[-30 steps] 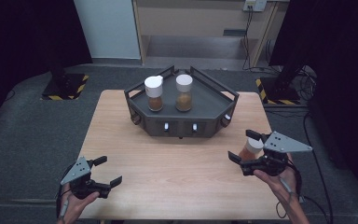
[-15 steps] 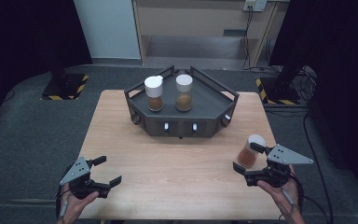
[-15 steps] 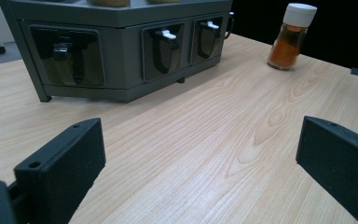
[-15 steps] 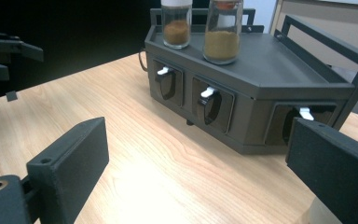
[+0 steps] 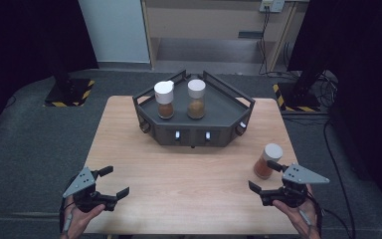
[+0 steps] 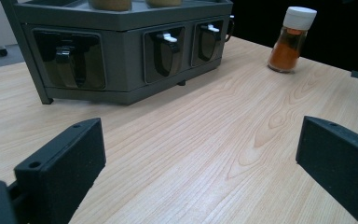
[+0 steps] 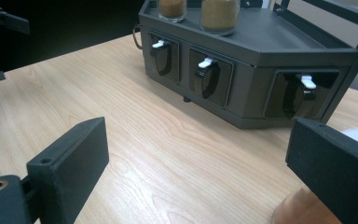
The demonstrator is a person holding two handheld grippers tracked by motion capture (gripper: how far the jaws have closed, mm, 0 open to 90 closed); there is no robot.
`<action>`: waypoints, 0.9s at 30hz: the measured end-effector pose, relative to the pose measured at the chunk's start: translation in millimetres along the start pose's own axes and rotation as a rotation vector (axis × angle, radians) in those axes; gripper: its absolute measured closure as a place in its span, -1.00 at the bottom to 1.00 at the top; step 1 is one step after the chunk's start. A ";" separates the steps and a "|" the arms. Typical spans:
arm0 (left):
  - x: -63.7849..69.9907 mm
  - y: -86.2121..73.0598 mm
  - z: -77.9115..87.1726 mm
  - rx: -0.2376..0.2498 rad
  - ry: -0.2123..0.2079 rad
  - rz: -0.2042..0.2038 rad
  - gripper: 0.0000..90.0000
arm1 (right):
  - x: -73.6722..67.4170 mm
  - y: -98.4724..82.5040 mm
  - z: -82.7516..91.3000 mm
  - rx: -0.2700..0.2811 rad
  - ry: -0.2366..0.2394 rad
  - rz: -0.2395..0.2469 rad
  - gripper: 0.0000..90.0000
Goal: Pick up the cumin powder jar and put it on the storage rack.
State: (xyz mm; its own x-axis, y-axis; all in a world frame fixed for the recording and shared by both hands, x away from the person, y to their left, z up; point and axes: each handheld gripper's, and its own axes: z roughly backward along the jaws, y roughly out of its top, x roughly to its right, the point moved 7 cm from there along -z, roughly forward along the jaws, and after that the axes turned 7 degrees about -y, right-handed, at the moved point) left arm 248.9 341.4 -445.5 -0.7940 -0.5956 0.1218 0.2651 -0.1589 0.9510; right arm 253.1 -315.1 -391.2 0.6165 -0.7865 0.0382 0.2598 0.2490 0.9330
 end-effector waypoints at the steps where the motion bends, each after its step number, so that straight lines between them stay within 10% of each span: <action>1: 0.0 0.0 0.1 0.001 0.000 -0.001 -0.99 | -0.4 -1.8 0.8 -0.003 -0.005 -0.003 -0.86; 27: -0.4 -0.7 2.7 0.035 -0.014 -0.008 -0.99 | 0.3 -33.3 13.7 -0.024 -0.053 -0.046 -0.86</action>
State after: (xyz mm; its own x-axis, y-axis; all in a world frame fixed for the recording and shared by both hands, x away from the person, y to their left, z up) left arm 247.5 343.9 -445.5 -0.8035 -0.5836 0.1173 0.2390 -0.1359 0.9615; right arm 234.5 -331.3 -417.3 0.5638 -0.8258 0.0152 0.3049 0.2253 0.9254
